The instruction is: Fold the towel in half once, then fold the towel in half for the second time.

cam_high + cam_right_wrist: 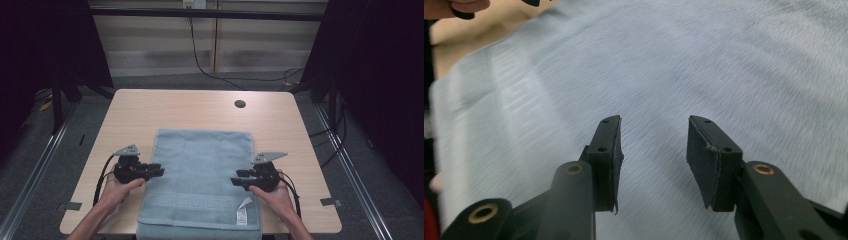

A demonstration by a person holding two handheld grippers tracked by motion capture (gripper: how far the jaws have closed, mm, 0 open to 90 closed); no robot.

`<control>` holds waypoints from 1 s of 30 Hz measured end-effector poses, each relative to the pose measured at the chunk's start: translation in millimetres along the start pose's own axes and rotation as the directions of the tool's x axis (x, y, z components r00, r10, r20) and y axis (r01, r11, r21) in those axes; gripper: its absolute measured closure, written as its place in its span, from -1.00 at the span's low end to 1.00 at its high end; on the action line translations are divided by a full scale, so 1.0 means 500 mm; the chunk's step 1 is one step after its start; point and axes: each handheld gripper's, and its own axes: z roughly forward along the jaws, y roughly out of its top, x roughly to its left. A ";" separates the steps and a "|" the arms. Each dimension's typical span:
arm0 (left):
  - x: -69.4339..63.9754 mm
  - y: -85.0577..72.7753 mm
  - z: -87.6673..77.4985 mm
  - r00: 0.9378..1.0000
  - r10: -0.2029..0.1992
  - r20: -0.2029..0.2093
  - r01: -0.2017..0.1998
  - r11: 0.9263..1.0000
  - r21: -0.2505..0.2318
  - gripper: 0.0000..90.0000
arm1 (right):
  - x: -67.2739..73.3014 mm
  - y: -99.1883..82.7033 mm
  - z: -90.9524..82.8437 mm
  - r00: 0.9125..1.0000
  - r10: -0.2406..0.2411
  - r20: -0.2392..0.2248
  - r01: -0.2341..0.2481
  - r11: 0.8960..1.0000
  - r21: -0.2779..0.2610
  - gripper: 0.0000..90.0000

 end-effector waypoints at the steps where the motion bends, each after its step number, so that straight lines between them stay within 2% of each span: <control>1: 0.007 0.005 0.008 1.000 0.000 -0.013 0.000 1.000 0.011 0.46 | -0.010 0.007 0.012 1.000 0.008 0.004 -0.008 1.000 0.013 0.24; 2: 0.012 0.008 0.014 0.998 0.012 -0.058 -0.012 1.000 0.000 0.46 | -0.019 0.013 0.025 1.000 0.013 0.011 -0.013 1.000 0.020 0.23; 3: 0.020 0.008 0.019 0.998 0.005 -0.061 -0.006 1.000 -0.018 0.47 | -0.027 0.019 0.036 1.000 0.013 0.022 -0.014 1.000 0.025 0.22; 5: 0.028 0.007 0.024 0.999 -0.011 -0.053 0.010 1.000 -0.020 0.47 | -0.040 0.026 0.057 0.999 0.016 0.041 -0.017 0.999 0.039 0.21; 6: 0.040 -0.001 0.034 0.997 -0.016 -0.075 0.017 1.000 0.015 0.45 | -0.044 0.028 0.066 0.998 0.021 0.052 -0.023 0.999 0.040 0.20; 7: 0.040 -0.001 0.034 0.997 -0.016 -0.075 0.017 1.000 0.015 0.45 | -0.048 0.028 0.073 0.998 0.027 0.057 -0.030 0.999 0.039 0.21; 10: 0.027 -0.012 0.032 0.997 0.030 -0.078 -0.027 0.999 0.041 0.45 | -0.048 0.021 0.083 0.998 0.029 0.052 -0.032 0.998 0.046 0.21; 14: -0.005 -0.031 0.020 0.997 0.067 -0.049 -0.063 0.996 0.067 0.46 | -0.032 0.010 0.070 0.999 -0.006 0.048 0.002 0.996 0.085 0.22; 18: -0.032 -0.053 0.006 0.997 0.074 -0.014 -0.073 0.995 0.074 0.47 | -0.009 -0.009 0.051 0.999 -0.021 0.045 0.016 0.995 0.102 0.24; 20: -0.041 -0.062 0.000 0.998 0.069 0.001 -0.069 0.995 0.073 0.47 | 0.002 -0.019 0.043 0.999 -0.012 0.039 0.008 0.995 0.101 0.24; 23: -0.051 -0.071 -0.006 0.999 0.046 0.026 -0.048 0.996 0.074 0.46 | 0.024 -0.036 0.029 0.999 -0.024 0.043 0.020 0.994 0.107 0.23; 25: -0.057 -0.074 -0.007 0.999 0.048 0.026 -0.050 0.996 0.070 0.41 | 0.035 -0.045 0.020 0.999 -0.023 0.028 0.020 0.993 0.114 0.24; 27: -0.076 -0.079 -0.011 0.998 0.067 0.021 -0.069 0.994 0.088 0.40 | 0.044 -0.054 0.011 1.000 -0.011 0.012 0.010 0.993 0.120 0.23; 30: -0.086 -0.079 -0.018 0.998 0.059 0.037 -0.062 0.993 0.098 0.29 | 0.053 -0.064 -0.002 1.000 -0.002 -0.013 0.003 0.992 0.127 0.23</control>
